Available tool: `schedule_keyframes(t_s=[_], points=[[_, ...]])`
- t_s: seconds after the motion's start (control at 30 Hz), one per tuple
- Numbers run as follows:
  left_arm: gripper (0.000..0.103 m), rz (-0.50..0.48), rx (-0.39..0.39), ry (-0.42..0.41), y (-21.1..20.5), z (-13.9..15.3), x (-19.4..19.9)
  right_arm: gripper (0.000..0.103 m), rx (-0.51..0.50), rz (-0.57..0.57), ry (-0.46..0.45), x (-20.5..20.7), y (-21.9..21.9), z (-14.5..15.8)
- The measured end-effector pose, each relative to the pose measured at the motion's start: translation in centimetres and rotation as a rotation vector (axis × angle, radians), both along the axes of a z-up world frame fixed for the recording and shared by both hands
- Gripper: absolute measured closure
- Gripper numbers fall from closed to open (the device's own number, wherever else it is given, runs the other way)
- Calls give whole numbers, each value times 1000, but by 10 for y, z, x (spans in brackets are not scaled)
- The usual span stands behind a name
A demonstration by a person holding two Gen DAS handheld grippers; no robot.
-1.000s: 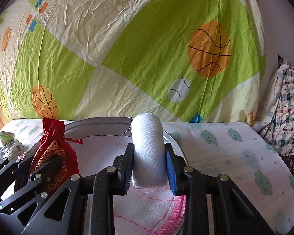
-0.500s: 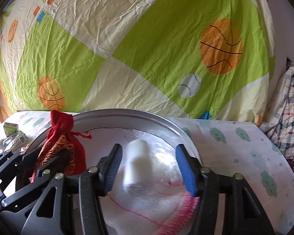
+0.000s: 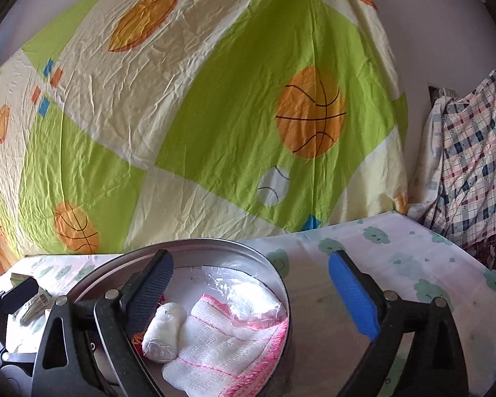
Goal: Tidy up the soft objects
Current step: 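Lower pouch and gauze roll into the tin and open both tools, then withdraw both tools from the tin toward the remaining items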
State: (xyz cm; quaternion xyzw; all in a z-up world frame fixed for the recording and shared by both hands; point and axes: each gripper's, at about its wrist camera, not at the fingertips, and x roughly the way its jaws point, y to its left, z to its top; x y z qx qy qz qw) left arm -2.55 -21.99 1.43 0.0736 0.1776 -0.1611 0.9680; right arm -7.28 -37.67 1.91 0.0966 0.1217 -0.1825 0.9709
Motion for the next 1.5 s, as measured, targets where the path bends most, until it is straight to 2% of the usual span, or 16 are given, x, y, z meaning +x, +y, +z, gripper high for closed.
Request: schedule_keyframes(t_s=[0.23,0.43,0.63,1.03,1.3,1.5], points=[[0,39,-27,7,12,0,2,6,-25,-69,-82,-19,-1,6],[0,84,-25,-43,24,1,-3,6,-80,-127,-139,-36,4,11],[0,122,-6,-96,36,0,-7,6,-103,-132,-145,-38,12,10],[0,148,-53,-35,77,-4,-1,6,-158,-181,-170,-54,29,11],[0,180,-49,-19,105,-6,8,6,-87,-206,-154,-62,26,9],[0,199,-41,-20,123,-7,14,6,-113,-198,-134,-62,42,8]])
